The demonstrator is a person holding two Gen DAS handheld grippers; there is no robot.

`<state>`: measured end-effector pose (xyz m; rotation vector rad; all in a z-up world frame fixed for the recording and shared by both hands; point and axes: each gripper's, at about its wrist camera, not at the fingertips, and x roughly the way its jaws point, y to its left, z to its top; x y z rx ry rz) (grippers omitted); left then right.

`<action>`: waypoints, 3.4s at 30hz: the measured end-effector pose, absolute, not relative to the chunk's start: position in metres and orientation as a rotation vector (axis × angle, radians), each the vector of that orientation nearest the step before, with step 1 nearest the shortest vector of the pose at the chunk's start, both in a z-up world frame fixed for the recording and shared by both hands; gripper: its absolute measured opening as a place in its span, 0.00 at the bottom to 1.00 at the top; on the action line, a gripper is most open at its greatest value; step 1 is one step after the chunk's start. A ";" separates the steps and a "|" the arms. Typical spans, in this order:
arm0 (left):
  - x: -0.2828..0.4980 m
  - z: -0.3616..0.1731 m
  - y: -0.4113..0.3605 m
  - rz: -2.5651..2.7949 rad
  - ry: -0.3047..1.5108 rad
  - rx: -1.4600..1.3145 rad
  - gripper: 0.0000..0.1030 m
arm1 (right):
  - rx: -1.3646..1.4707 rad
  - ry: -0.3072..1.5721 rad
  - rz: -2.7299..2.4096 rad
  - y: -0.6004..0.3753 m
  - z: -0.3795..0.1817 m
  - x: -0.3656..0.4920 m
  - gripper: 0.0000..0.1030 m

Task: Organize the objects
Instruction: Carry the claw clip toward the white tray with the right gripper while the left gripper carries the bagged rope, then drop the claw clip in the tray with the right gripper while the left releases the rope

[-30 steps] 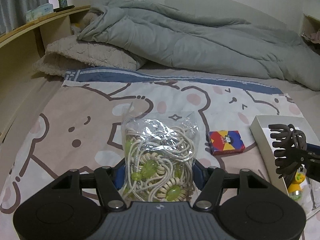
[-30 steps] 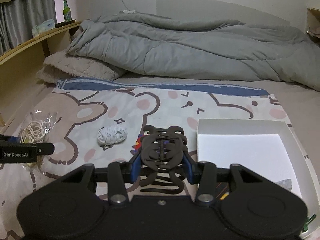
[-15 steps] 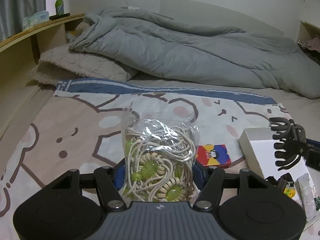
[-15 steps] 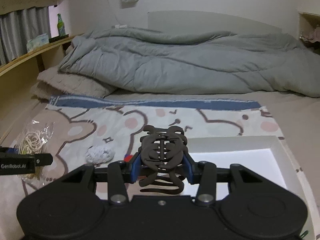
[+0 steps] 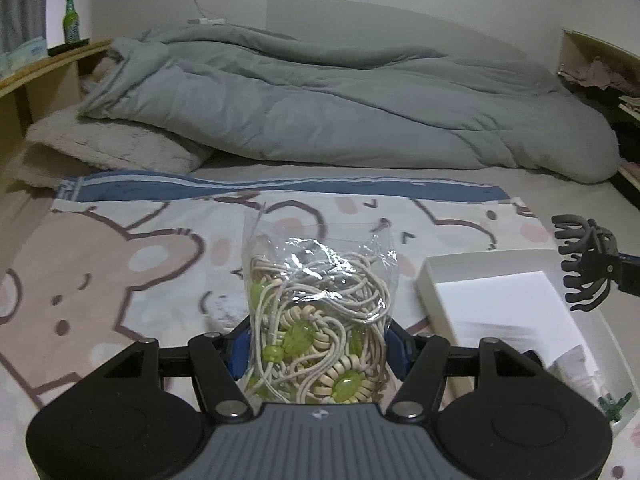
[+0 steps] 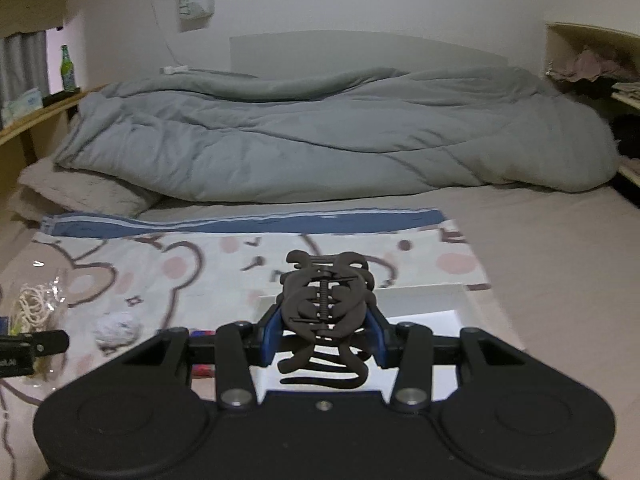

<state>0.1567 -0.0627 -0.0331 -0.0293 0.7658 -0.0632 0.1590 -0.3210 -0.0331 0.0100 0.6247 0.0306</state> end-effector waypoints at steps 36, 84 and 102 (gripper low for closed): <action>0.244 -0.099 -0.202 -0.329 0.824 -0.307 0.64 | 0.042 0.779 -0.039 -0.397 -0.118 0.210 0.44; 0.241 -0.095 -0.175 -0.183 0.909 -0.028 0.83 | 0.126 0.806 -0.071 -0.376 -0.119 0.222 0.64; 0.199 -0.057 -0.166 -0.205 0.847 0.023 0.83 | 0.130 0.774 -0.122 -0.389 -0.076 0.174 0.68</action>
